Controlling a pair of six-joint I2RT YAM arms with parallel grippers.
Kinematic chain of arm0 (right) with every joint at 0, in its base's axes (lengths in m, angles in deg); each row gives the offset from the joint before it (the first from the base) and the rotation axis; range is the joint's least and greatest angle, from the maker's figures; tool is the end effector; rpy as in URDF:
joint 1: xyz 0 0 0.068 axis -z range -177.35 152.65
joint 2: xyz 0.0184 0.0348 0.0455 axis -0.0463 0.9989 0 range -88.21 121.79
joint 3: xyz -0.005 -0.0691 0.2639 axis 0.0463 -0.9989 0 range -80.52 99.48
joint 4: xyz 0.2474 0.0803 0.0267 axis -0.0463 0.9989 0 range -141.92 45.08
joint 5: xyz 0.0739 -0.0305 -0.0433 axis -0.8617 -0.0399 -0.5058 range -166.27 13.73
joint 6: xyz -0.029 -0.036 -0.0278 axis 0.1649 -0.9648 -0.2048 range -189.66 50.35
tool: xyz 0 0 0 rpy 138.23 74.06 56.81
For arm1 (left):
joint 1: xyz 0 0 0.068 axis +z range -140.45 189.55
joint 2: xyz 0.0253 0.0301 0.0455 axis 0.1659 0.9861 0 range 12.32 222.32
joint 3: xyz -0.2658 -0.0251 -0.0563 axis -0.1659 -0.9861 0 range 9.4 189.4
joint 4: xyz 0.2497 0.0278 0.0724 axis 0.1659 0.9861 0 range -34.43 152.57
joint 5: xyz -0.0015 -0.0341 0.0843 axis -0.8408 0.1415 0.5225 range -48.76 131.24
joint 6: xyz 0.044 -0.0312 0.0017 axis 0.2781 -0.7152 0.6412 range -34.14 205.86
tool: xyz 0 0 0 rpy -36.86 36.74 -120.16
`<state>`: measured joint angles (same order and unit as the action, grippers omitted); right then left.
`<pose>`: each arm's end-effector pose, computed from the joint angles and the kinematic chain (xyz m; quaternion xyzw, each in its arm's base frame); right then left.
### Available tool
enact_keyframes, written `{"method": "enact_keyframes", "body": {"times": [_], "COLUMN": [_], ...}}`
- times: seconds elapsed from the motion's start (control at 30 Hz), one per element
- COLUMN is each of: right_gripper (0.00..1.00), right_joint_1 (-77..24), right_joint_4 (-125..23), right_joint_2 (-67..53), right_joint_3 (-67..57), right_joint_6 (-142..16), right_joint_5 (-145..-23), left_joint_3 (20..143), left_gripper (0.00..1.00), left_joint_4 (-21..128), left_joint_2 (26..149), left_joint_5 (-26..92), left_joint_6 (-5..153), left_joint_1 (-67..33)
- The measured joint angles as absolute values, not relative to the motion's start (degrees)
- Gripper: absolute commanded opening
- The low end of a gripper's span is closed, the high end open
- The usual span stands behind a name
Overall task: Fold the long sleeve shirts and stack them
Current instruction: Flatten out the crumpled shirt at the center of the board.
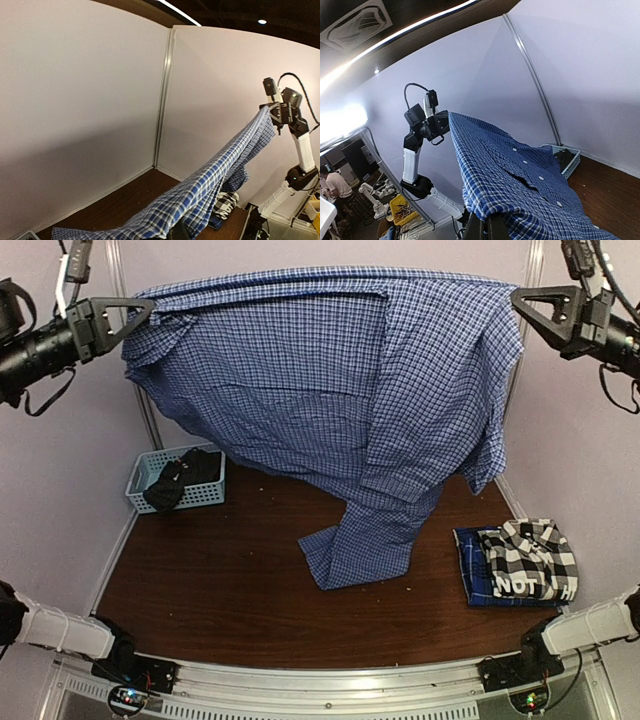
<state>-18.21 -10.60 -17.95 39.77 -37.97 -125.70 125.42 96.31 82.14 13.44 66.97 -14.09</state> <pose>0.1196 0.0746 0.6031 -0.2600 0.6190 0.5493 0.4974 0.1402 -0.0795 0.5897 0.2046 0.6450 -0.4111 0.6109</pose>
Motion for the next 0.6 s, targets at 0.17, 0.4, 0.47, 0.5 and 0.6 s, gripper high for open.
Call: {"method": "enact_keyframes", "body": {"times": [0.17,0.4,0.47,0.5,0.6], "right_gripper": [0.0,0.0,0.0,0.0,0.0], "right_joint_1": [-18.8,-18.84,-18.84,-18.84,-18.84], "right_joint_4": [-14.56,-17.07,-17.44,-17.46,-17.31], "right_joint_2": [-23.42,-25.98,-25.98,-25.93,-25.52], "right_joint_3": [38.39,36.03,35.79,35.77,35.81], "right_joint_6": [-32.55,-27.79,-27.44,-27.42,-28.25], "right_joint_5": [-133.74,-138.04,-137.94,-137.76,-136.27], "left_joint_3": [123.48,122.96,122.96,123.0,123.52], "left_gripper": [0.0,0.0,0.0,0.0,0.0], "left_joint_4": [95.06,95.19,95.21,95.19,95.17], "left_joint_2": [73.2,70.73,71.15,71.45,73.25], "left_joint_5": [3.94,-0.48,-0.11,0.22,1.86], "left_joint_6": [64.74,62.51,62.4,62.38,62.42], "left_joint_1": [-14.87,-14.87,-14.87,-14.87,-14.87]}}
